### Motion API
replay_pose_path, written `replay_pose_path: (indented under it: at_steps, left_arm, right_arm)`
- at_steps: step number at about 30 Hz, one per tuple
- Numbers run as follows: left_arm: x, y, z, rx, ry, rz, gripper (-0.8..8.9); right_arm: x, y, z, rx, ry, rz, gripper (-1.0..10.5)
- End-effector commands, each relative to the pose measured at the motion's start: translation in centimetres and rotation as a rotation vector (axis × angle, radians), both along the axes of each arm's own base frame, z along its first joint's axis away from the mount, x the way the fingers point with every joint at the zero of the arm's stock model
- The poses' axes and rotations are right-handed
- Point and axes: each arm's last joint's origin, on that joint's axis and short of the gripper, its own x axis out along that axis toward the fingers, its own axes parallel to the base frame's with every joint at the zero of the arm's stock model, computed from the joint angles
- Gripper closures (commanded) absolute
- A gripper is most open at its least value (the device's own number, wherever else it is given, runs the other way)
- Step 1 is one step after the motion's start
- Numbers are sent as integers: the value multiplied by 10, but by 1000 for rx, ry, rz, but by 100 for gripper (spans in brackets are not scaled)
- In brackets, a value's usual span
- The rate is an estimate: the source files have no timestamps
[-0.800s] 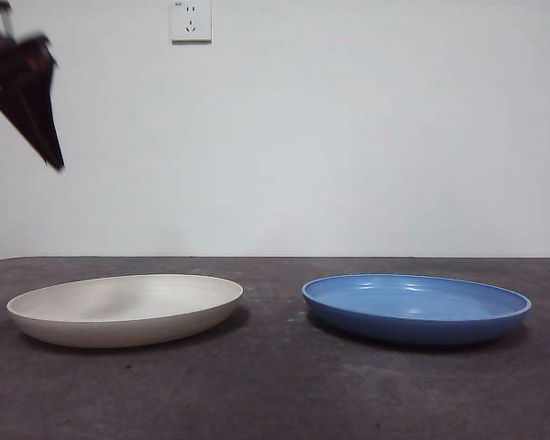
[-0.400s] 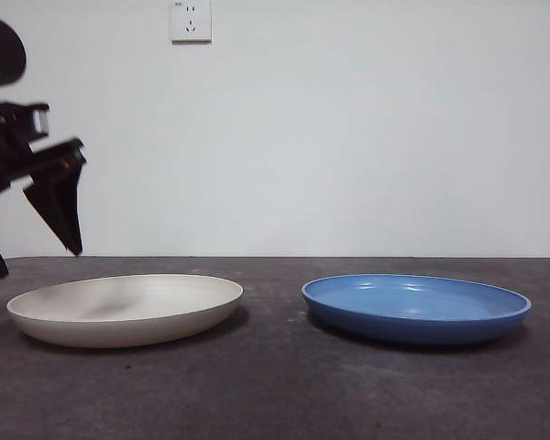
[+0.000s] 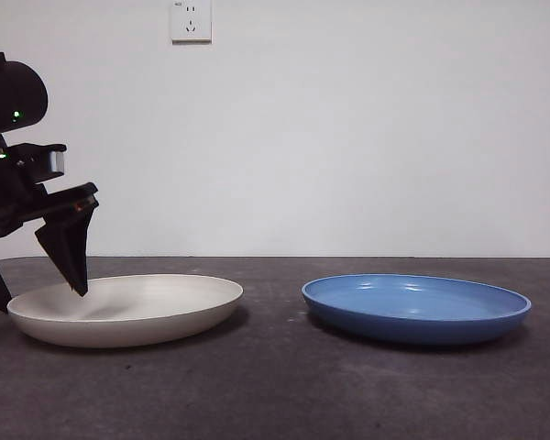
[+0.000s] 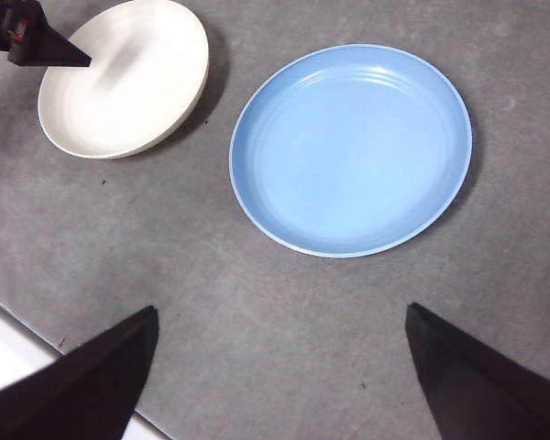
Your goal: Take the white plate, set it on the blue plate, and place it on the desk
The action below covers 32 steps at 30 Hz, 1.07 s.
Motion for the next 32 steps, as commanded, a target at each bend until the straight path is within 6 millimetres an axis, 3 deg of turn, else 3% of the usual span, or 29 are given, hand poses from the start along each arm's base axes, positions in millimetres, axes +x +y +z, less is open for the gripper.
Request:
replay_pose_path:
  at_steps: [1, 7, 10, 14, 23, 27, 32]
  left_arm:
    - [5, -2, -1, 5, -4, -2, 502]
    - [4, -2, -1, 5, 7, 2, 707]
    - [4, -2, -1, 3, 11, 6, 760]
    - [4, -2, -1, -1, 13, 17, 803]
    - [4, -1, 4, -27, 6, 72, 804]
    - [2, -1, 21, -40, -48, 76, 804]
    - [-6, -2, 60, -108, -160, 85, 804]
  right_arm:
    - [1, 1, 5, 9, -17, -1, 516]
    - [1, 0, 5, 8, -17, -2, 516]
    - [1, 0, 5, 8, -17, -1, 516]
    - [1, 0, 5, 8, -17, -1, 516]
    - [1, 0, 5, 8, -17, -1, 516]
    - [1, 0, 5, 8, -17, -1, 516]
    - [1, 0, 5, 7, -18, -3, 516]
